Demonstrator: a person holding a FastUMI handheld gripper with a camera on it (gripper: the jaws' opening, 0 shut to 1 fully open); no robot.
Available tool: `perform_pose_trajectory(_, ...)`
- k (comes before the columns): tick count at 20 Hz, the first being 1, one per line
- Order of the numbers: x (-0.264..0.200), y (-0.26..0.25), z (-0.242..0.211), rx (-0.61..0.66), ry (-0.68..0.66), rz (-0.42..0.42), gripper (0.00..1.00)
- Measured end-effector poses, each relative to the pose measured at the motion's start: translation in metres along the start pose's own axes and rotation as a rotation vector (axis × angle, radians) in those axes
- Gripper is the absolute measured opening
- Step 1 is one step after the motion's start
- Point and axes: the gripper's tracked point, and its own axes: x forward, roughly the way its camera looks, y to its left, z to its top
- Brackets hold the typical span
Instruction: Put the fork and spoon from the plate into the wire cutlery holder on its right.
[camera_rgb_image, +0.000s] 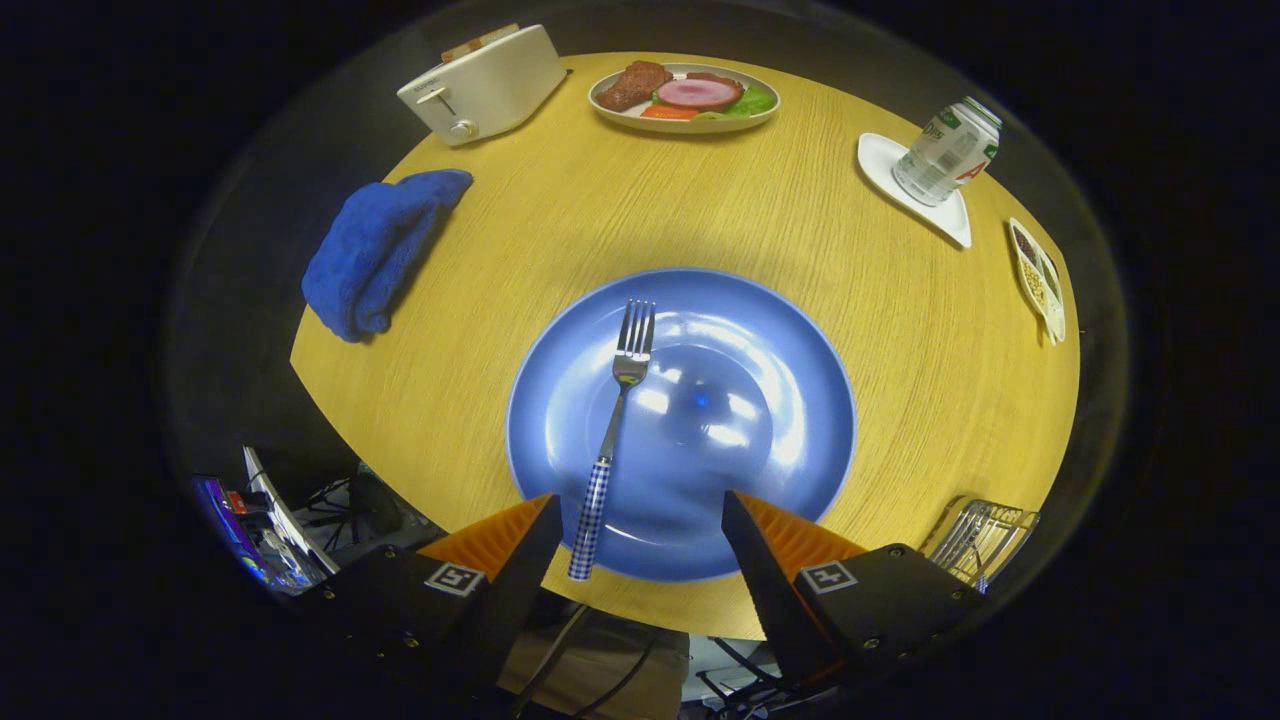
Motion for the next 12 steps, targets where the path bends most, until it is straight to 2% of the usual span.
perform_pose_trajectory(4, 0.013, 0.01, -0.002, 0.052, 0.036, 0.042, 0.96)
perform_pose_trajectory(5, 0.017, 0.011, -0.004, 0.06, 0.049, 0.045, 0.9)
perform_pose_trajectory(7, 0.02, 0.014, -0.008, 0.071, 0.073, 0.058, 0.86)
perform_pose_trajectory(8, 0.022, 0.016, -0.012, 0.077, 0.091, 0.07, 0.79)
perform_pose_trajectory(9, 0.03, 0.017, -0.012, 0.084, 0.084, 0.073, 0.8)
perform_pose_trajectory(11, 0.036, 0.015, -0.016, 0.076, 0.109, 0.049, 0.32)
perform_pose_trajectory(12, 0.04, 0.016, -0.021, 0.059, 0.129, 0.047, 0.32)
